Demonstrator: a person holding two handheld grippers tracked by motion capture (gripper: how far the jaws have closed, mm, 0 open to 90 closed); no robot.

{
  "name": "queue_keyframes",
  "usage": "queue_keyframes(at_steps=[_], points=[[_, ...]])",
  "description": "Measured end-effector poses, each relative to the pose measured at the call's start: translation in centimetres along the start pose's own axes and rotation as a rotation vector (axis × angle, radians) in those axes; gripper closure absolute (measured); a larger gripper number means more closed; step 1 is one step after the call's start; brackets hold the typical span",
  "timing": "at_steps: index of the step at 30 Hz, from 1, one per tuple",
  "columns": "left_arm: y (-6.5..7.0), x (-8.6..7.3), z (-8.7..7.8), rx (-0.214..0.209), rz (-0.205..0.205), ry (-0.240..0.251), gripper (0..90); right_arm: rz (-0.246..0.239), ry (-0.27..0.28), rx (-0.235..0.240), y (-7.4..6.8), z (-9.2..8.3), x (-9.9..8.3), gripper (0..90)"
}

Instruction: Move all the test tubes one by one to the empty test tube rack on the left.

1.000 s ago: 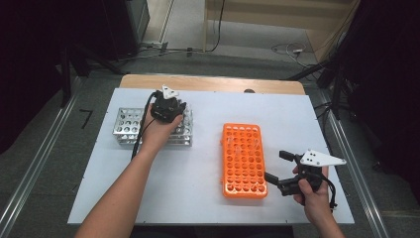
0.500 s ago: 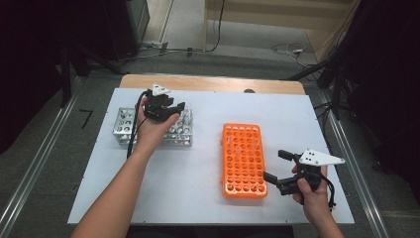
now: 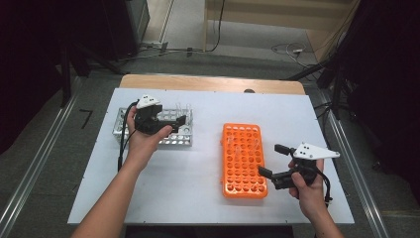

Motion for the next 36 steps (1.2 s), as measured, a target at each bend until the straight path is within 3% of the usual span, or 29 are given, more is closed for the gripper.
queue_keyframes(at_steps=[3,4,6,15,19,27,33,34,36], points=[[0.3,-0.3,-0.6,-0.018,0.004,0.013,0.0,-0.002,-0.011,-0.003,0.1,0.2,0.4,0.0],[0.7,-0.7,-1.3,-0.049,-0.003,0.029,0.0,-0.003,-0.014,-0.005,0.1,0.3,0.5,0.0],[1.1,-1.0,-1.9,-0.069,-0.001,0.036,0.0,-0.001,-0.016,-0.007,0.3,0.4,0.8,0.0],[2.8,-2.9,-3.6,-0.067,0.051,0.041,0.0,0.022,-0.017,-0.032,1.7,1.2,1.9,0.0],[4.2,-4.2,-4.2,-0.059,0.089,0.042,0.0,0.048,-0.008,-0.045,2.4,1.9,2.4,0.0],[5.7,-5.8,-4.9,-0.065,0.106,0.053,0.0,0.056,-0.036,-0.054,4.0,3.7,3.3,0.0],[6.0,-6.3,-5.0,-0.081,0.099,0.049,0.0,0.085,-0.033,-0.011,4.6,4.4,2.6,5.9],[5.9,-6.4,-5.0,-0.081,0.102,0.049,0.0,0.092,-0.039,0.013,4.5,4.7,2.1,12.5],[5.8,-6.8,-4.9,-0.074,0.104,0.043,0.0,0.074,-0.072,0.012,4.3,5.1,1.7,17.1]])
Point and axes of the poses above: each handheld gripper's, and its own axes: z roughly forward along the jaws, x roughly out of its top, y roughly to its right, the point moved 4 cm from there along z, roughly forward along the jaws, and after that the axes turned 10 degrees about -y, right-handed, at the moved point
